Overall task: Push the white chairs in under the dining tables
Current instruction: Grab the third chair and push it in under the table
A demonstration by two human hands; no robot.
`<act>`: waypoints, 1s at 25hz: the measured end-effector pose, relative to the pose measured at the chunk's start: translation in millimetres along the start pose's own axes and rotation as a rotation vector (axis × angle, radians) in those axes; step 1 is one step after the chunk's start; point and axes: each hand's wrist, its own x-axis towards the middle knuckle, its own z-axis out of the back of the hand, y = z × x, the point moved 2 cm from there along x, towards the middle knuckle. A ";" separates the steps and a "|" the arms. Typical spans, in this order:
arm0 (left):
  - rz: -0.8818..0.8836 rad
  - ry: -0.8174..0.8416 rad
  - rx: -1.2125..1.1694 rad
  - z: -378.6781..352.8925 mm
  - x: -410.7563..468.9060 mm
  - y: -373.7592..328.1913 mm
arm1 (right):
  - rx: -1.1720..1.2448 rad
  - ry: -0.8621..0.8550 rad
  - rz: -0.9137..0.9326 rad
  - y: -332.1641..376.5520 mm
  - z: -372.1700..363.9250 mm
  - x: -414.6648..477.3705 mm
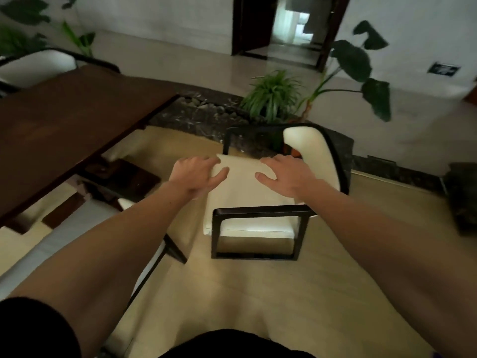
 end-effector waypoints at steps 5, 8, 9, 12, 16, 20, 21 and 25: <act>-0.086 -0.035 -0.041 -7.6 48.3 -96.6 | 0.036 -0.046 -0.074 -85.5 11.4 -52.1; -0.178 -0.044 -0.066 -16.4 71.8 -160.6 | 0.027 -0.048 -0.151 -140.5 10.2 -85.1; -0.211 -0.044 -0.069 -19.9 77.3 -180.6 | 0.015 -0.043 -0.177 -156.4 9.8 -93.7; -0.290 -0.036 -0.073 -19.2 101.0 -230.2 | 0.021 -0.062 -0.249 -199.5 11.1 -112.4; -0.393 -0.016 -0.117 -34.0 148.3 -287.4 | 0.095 -0.082 -0.356 -256.6 10.0 -131.2; -0.491 0.019 -0.146 -57.4 200.6 -339.1 | 0.063 -0.046 -0.462 -317.5 4.4 -135.7; -0.513 0.013 -0.131 -64.2 212.6 -351.0 | 0.055 -0.028 -0.483 -331.2 5.2 -137.1; -0.560 0.044 -0.142 -84.1 274.0 -382.9 | 0.020 -0.006 -0.566 -384.8 5.7 -122.9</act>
